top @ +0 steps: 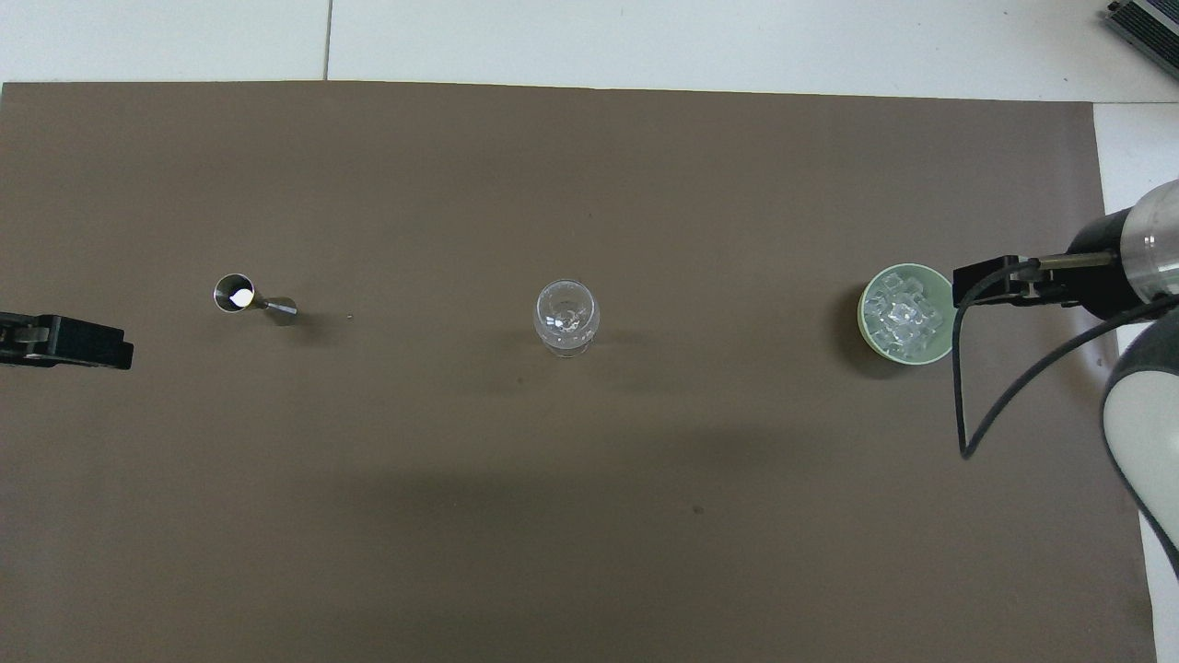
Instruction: Pour wine and add ice with both arms
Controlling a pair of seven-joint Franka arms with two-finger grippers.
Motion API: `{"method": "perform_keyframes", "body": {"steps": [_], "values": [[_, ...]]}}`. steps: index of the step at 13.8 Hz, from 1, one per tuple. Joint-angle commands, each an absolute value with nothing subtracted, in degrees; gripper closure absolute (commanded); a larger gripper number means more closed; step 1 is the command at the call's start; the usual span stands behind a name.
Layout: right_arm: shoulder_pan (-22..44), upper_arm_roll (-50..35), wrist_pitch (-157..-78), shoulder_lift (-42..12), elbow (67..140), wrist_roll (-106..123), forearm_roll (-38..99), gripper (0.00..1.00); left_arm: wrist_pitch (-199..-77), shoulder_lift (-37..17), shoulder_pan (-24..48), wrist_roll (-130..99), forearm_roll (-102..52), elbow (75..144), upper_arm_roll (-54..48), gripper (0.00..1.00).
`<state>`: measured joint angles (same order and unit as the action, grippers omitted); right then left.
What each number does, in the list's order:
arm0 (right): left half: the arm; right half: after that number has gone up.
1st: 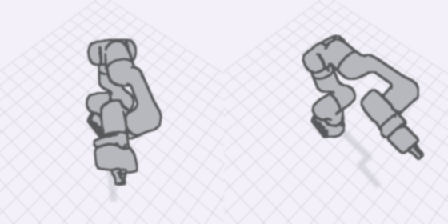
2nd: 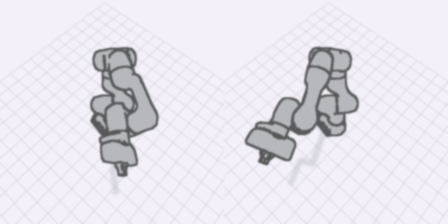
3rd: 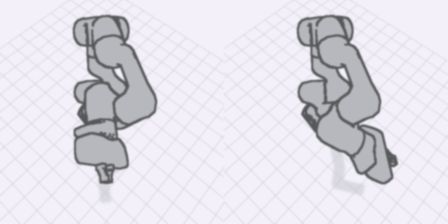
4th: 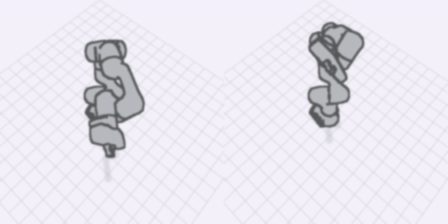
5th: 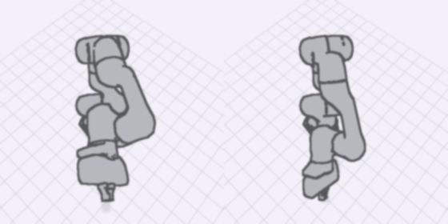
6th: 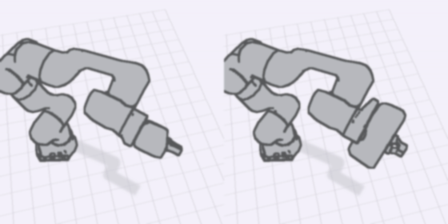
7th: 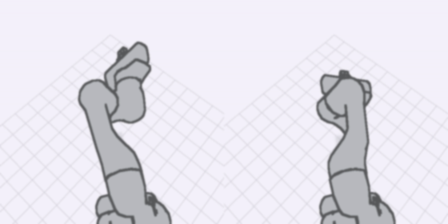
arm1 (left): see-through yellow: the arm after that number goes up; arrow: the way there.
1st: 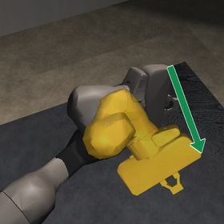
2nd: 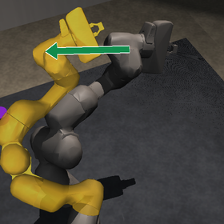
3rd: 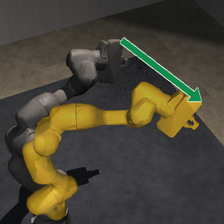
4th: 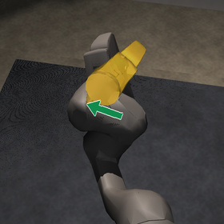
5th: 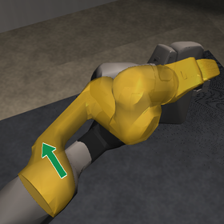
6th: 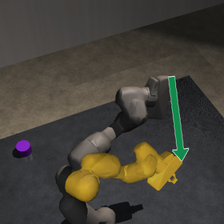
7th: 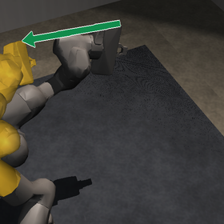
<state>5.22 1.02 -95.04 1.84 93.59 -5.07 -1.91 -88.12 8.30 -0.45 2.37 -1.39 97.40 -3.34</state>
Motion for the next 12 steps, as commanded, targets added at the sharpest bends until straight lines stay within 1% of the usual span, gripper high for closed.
{"method": "perform_keyframes", "body": {"steps": [1, 5, 7, 12], "values": [[5.3, 1.1, -94.6, 2.5, 94.1, -5.4, -1.6, 0.00, -89.9, 9.8, -0.2, 2.5, -1.1, 99.2, -3.4, 0.00], [5.3, 1.1, -94.6, 2.5, 94.1, -5.4, -1.6, 0.00, -90.9, 9.8, 0.4, 2.4, -1.1, 99.6, -3.3, 0.00], [5.3, 1.1, -94.6, 2.5, 94.1, -5.4, -1.6, 0.00, -92.7, 11.0, 0.5, 2.0, -1.1, 102.2, -3.3, 0.00], [5.3, 1.1, -94.6, 2.5, 94.1, -5.4, -1.7, 0.00, -90.5, 10.5, 0.1, -0.1, -2.9, 101.9, -3.3, 0.00]]}}
